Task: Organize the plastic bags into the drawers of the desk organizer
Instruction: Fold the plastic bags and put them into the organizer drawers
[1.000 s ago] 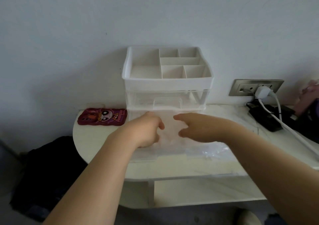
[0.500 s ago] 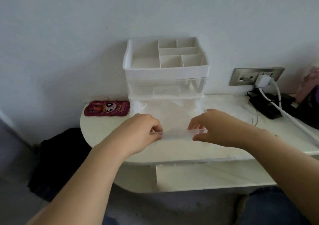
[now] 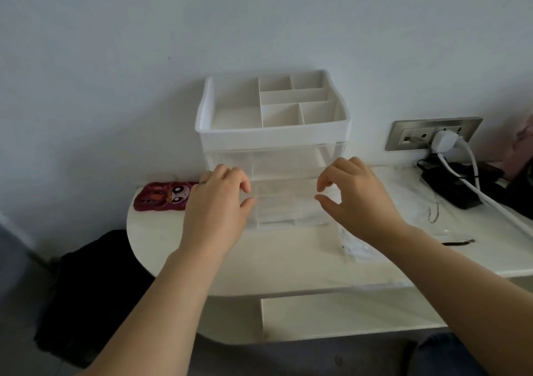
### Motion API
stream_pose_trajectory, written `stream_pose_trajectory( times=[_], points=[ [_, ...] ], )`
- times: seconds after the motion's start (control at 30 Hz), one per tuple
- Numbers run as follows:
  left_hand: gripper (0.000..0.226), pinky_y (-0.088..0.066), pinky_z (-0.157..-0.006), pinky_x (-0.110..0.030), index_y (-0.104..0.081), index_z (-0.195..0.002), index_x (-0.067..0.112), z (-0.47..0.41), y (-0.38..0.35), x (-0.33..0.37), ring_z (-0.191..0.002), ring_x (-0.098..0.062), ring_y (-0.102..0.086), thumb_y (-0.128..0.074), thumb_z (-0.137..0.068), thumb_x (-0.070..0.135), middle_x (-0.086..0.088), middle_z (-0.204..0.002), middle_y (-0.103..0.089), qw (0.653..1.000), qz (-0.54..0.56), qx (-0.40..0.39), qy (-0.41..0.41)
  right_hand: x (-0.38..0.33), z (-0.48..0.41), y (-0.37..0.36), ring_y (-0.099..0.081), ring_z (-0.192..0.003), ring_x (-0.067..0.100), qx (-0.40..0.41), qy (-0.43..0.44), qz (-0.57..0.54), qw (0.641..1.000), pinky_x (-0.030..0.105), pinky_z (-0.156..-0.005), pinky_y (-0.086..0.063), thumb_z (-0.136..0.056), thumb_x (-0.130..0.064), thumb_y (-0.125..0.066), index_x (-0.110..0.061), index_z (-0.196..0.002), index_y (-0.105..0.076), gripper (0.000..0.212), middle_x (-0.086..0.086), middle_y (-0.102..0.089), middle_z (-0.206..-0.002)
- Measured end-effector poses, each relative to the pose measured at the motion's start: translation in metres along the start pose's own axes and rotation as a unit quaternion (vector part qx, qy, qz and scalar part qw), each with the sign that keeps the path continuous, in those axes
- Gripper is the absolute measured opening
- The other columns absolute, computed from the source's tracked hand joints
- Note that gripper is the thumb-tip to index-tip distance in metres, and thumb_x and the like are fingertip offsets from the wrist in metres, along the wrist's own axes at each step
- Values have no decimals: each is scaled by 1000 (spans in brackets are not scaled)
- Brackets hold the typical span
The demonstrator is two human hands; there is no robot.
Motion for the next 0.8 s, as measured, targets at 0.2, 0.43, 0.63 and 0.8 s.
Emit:
stream_pose_trajectory(
  times=[0.2, 0.43, 0.63, 0.8],
  points=[
    [17, -34, -55, -29, -53, -101, 23, 1, -8, -3, -72, -19, -54, -63, -87, 23, 8, -85, -49, 998, 20, 9, 63, -13, -1, -8, -54, -63, 15, 40, 33, -24, 998, 31, -63, -48, -76, -4, -71, -12, -88, -69, 14, -3, -59, -71],
    [6, -28, -50, -24, -60, -95, 26, 1, -12, -4, -64, -7, -45, -61, -89, 26, 15, -70, -38, 998, 18, -3, 57, -35, -8, -19, -60, -65, 18, 0, 109, 16, 994, 33, -66, -48, -78, -19, -74, -20, -102, -71, 24, -2, -62, -83],
    [4, -40, -57, -29, -61, -92, 25, 1, -14, -7, -69, -13, -49, -61, -88, 26, 12, -73, -41, 998, 28, 10, 59, -33, -13, -25, -63, -70, 24, 0, 64, 78, 995, 31, -70, -37, -79, -27, -72, -19, -94, -73, 16, -2, -68, -79],
    [8, -39, -55, -28, -57, -91, 23, -2, -19, -11, -65, -12, -49, -63, -87, 26, 12, -68, -45, 995, 49, 36, 84, -27, -17, -23, -61, -69, 25, 29, 41, 63, 997, 32, -70, -35, -86, -25, -66, -17, -91, -74, 12, -1, -67, -74]
  ],
)
Point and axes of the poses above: each hand's wrist, its own z-axis away from the middle knuckle, its own y-axis out of the back of the hand, x = y × z, the point moved 4 cm from there along -z, towards the middle knuckle
